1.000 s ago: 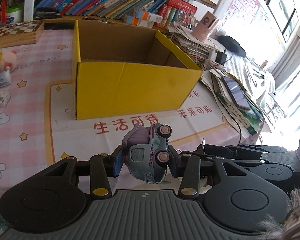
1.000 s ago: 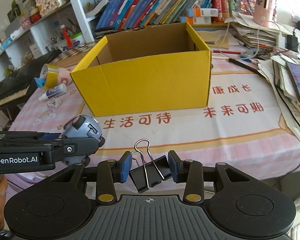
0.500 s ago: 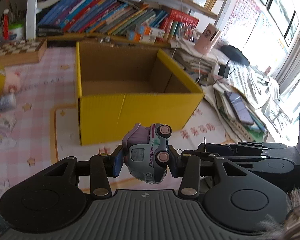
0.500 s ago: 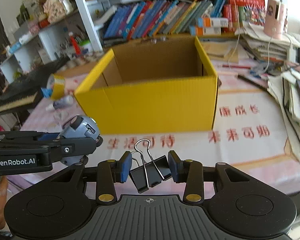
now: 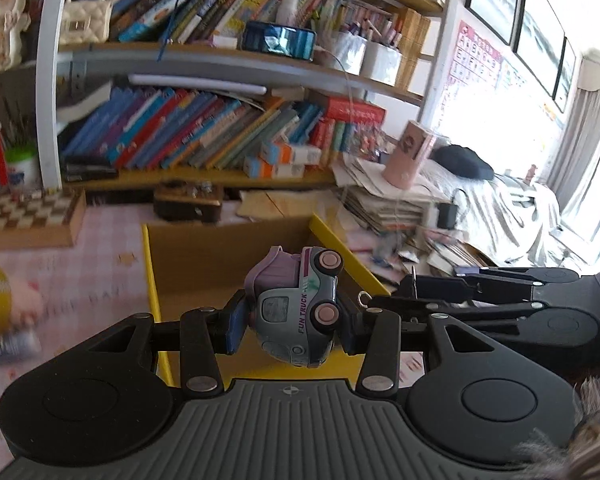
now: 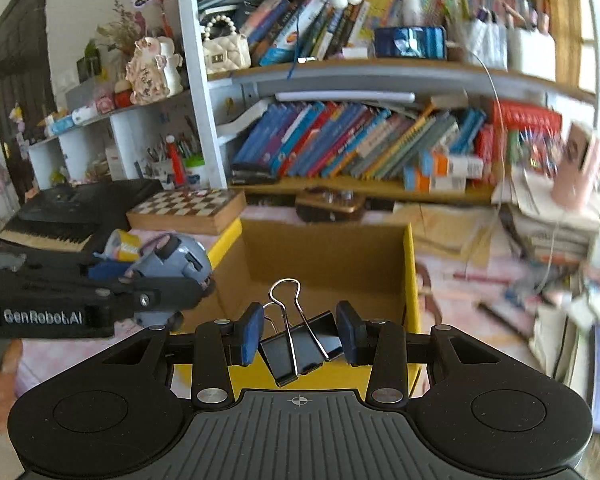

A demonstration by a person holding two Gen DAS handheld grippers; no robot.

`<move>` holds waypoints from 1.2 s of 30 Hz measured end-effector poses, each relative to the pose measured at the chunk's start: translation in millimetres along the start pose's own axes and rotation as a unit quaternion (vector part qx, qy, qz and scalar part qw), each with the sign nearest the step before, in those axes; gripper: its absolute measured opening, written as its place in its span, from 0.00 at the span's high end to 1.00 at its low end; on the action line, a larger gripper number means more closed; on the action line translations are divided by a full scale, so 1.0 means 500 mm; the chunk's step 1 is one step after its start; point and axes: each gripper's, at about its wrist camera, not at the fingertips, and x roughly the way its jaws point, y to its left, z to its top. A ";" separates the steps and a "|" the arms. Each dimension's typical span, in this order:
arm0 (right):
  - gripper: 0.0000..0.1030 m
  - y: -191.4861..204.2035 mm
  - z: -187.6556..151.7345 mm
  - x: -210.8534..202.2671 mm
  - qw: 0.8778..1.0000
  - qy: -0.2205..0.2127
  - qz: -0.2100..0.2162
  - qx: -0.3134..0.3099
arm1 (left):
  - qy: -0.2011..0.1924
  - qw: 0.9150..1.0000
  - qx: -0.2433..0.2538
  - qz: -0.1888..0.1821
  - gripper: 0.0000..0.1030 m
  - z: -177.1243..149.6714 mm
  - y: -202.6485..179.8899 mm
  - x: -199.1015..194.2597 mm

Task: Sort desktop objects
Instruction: 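Lower the truck into the yellow box and open the left gripper while the right gripper releases the clip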

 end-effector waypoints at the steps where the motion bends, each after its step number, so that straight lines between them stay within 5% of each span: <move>1: 0.62 -0.001 0.003 0.012 1.000 0.002 0.002 -0.006 | 0.001 1.000 -0.001 0.002 0.60 0.009 0.004 0.015; 10: 0.62 -0.023 0.018 0.183 0.992 0.075 0.000 -0.103 | 0.073 0.996 0.029 0.037 0.60 0.027 0.026 0.183; 20: 0.62 -0.036 0.022 0.321 0.962 0.174 0.035 -0.206 | 0.177 0.980 0.052 0.074 0.60 0.024 0.070 0.351; 29: 0.62 -0.028 0.011 0.387 0.929 0.244 0.059 -0.272 | 0.248 0.962 0.076 0.082 0.60 0.021 0.066 0.401; 36: 0.62 -0.028 0.003 0.391 0.919 0.267 0.081 -0.278 | 0.257 0.960 0.072 0.080 0.59 0.018 0.067 0.404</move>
